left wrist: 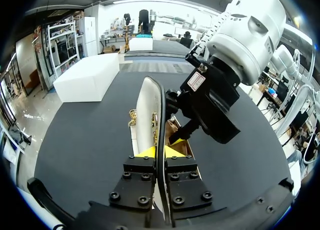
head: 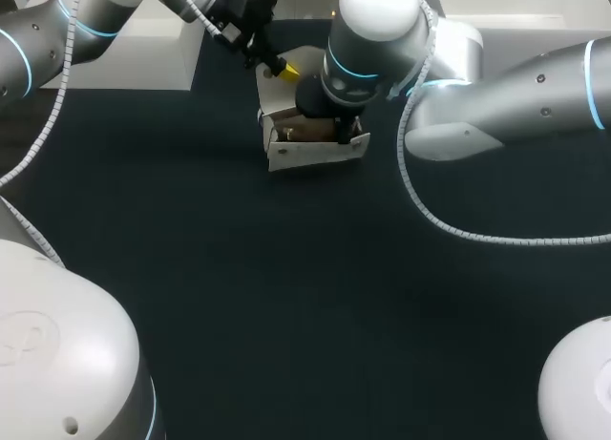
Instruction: Pick up the bag, open it, inspect its contents, close it, and place it on the opposite side
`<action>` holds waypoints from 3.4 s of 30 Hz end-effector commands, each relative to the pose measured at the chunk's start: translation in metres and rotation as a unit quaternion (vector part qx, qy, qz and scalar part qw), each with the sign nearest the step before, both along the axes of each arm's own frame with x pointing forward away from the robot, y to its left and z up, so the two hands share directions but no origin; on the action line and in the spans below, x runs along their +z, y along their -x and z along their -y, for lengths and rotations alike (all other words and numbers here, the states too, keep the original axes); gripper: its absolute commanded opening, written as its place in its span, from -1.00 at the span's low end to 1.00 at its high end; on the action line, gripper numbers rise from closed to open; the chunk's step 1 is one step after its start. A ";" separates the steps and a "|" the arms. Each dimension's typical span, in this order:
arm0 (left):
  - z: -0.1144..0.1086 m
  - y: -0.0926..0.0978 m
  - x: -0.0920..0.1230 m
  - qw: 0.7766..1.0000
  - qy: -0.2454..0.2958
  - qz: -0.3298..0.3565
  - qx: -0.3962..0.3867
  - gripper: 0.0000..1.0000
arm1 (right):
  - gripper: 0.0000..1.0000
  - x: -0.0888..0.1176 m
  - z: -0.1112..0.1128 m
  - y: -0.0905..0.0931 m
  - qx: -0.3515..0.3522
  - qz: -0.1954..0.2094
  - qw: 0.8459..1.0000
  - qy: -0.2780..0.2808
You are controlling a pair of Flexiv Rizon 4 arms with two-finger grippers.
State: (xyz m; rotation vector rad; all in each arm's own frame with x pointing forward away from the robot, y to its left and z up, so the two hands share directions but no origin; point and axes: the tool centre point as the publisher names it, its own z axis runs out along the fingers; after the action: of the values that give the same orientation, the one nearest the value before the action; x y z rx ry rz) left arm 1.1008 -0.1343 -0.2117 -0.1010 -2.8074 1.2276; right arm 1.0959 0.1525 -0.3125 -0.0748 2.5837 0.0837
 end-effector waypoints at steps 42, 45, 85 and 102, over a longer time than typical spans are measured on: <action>-0.008 -0.045 -0.075 0.966 0.002 0.253 0.057 -1.00 | -1.00 0.038 0.009 0.063 -0.055 0.100 0.993 -0.028; -0.009 -0.046 -0.082 0.961 0.000 0.269 0.057 -1.00 | -1.00 0.034 0.010 0.067 -0.062 0.100 0.992 -0.037; -0.003 -0.080 -0.111 0.949 0.005 0.315 0.013 -1.00 | -0.79 -0.010 -0.005 0.103 -0.075 0.119 0.987 -0.078; -0.009 -0.063 -0.115 0.956 -0.013 0.292 0.006 -1.00 | 0.52 -0.030 -0.009 0.078 -0.049 0.121 0.989 -0.068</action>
State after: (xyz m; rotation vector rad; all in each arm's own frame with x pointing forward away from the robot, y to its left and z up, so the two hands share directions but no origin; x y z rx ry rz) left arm 1.1677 -0.1271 -0.3301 -0.5284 -3.3092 1.3502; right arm 1.0109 0.1579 -0.3368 0.0897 2.3271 0.2023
